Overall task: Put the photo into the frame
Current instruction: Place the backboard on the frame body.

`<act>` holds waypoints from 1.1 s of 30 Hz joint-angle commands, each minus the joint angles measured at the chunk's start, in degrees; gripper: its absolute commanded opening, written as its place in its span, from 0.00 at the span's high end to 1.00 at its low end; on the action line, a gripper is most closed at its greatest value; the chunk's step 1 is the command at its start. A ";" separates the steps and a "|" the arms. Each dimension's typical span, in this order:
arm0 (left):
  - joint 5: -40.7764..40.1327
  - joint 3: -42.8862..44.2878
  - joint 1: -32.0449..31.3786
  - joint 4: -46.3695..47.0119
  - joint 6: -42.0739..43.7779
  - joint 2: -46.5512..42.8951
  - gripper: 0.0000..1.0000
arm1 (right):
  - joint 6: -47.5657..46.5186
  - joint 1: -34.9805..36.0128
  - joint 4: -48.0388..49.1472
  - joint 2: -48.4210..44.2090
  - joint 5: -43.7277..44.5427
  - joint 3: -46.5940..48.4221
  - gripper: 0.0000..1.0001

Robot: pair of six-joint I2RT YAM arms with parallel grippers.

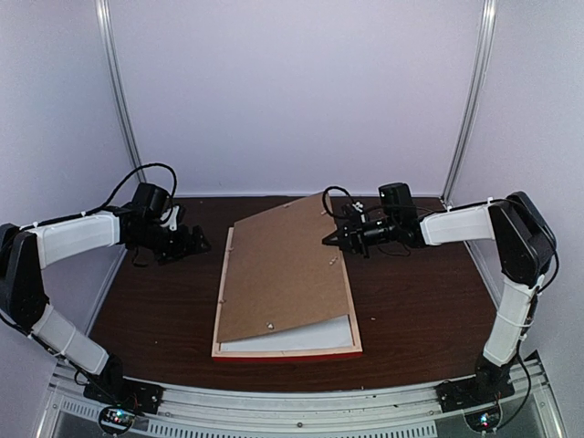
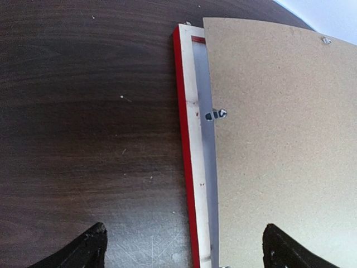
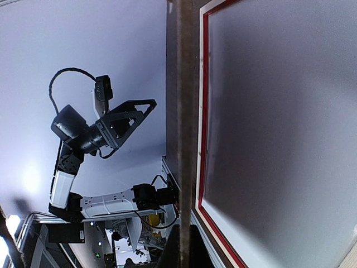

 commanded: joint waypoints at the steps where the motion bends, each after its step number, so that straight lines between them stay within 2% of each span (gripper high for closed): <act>1: 0.62 -0.37 0.34 1.85 -0.02 0.19 0.02 | -3.16 0.53 0.51 -0.22 -3.03 0.90 1.00; 33: 1.06 -1.14 0.34 2.18 -0.10 0.61 0.02 | -4.64 1.64 -0.48 1.15 -1.04 0.32 1.00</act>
